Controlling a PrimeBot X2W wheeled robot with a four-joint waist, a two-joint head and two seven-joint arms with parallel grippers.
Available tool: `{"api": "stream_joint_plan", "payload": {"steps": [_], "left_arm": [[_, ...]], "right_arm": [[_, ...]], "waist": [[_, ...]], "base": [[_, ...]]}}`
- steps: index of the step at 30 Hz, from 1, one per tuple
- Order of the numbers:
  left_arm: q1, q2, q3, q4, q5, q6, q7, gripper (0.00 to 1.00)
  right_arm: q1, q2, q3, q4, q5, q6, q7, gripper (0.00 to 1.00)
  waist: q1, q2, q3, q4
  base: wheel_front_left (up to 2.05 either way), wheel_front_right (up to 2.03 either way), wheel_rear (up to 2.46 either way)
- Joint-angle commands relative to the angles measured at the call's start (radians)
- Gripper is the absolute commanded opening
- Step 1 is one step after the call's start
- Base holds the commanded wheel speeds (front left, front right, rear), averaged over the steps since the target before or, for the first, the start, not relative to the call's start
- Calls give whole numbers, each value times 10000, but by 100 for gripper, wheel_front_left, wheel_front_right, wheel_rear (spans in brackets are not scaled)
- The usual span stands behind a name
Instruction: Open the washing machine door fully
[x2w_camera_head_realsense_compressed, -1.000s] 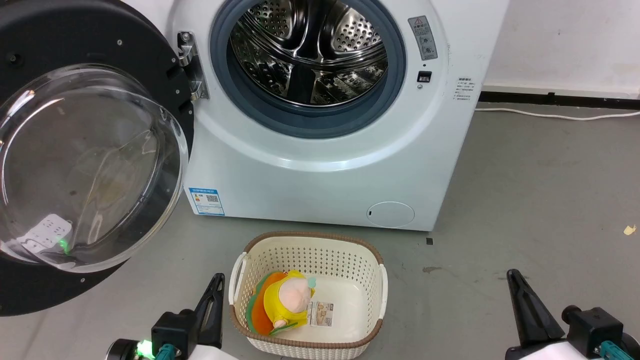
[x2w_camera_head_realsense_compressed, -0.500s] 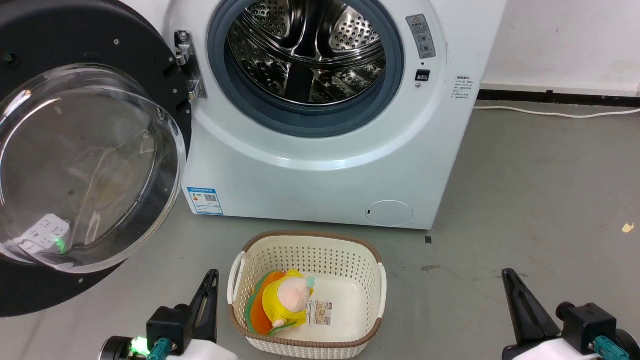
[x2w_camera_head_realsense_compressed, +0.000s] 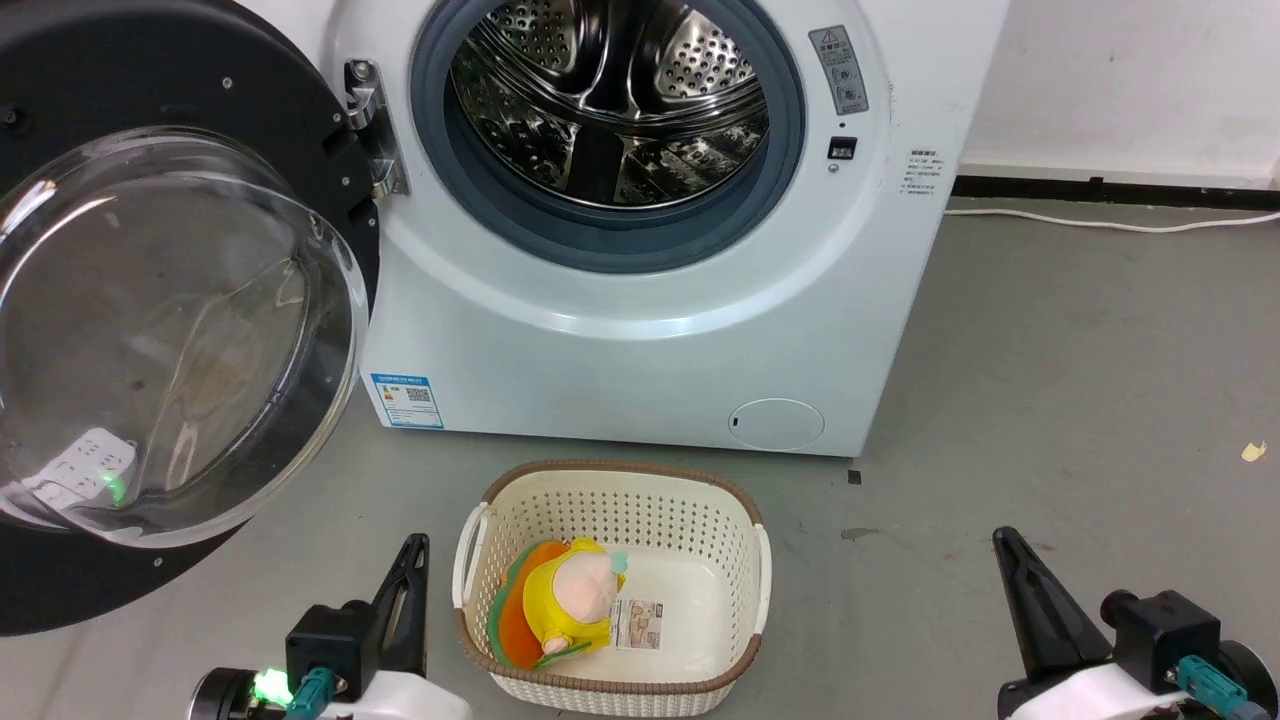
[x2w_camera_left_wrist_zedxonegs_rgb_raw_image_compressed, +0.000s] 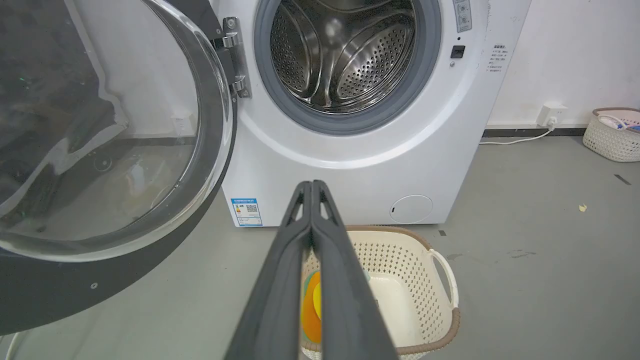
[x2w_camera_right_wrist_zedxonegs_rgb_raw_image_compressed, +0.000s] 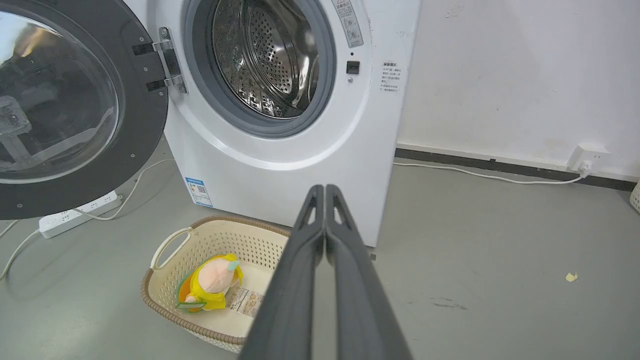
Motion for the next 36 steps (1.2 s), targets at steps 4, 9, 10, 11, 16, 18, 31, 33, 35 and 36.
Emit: {"api": "stream_joint_plan", "payload": {"steps": [4,9,10,11,16,18,31,33,35,36], "left_arm": [[-183,-91,108,-114,149,-52,122,0],[-197,-121,174,-161,194,-67,204,0],[-200,-129,190,-173,205,-70,224,0],[-203,-136,206,-185,216,-74,244,0],[-220,-174,287,-244,272,-92,345,0],[-227,-189,320,-268,295,-99,386,0],[-273,-294,549,-434,453,-150,672,0],[-280,-309,582,-458,476,-157,713,0],[-287,-324,614,-481,498,-164,754,0],[-290,-331,631,-493,510,-168,774,0]], "right_arm": [[-151,27,30,-122,-114,-3,127,0],[-181,29,49,-151,-154,-3,209,0],[-188,29,54,-159,-163,-4,229,0],[-196,29,58,-166,-173,-4,249,0],[-233,31,82,-203,-222,-4,351,0],[-248,32,92,-218,-242,-4,392,0],[-353,37,158,-321,-380,-5,680,0],[-368,38,167,-336,-399,-5,720,0],[-383,38,177,-351,-419,-5,761,0],[-390,39,182,-358,-429,-5,782,0]], "waist": [[0,0,10,-13],[-1,0,18,-24],[-1,0,21,-26],[-1,0,23,-29],[-1,0,33,-43],[-1,0,37,-48],[-1,0,67,-87],[-1,0,71,-92],[-1,0,76,-98],[-1,0,78,-101]], "base": [[0,0,0],[0,0,0],[0,0,0],[0,0,0],[0,0,0],[0,0,0],[0,0,0],[0,0,0],[0,0,0],[0,0,0]]}}
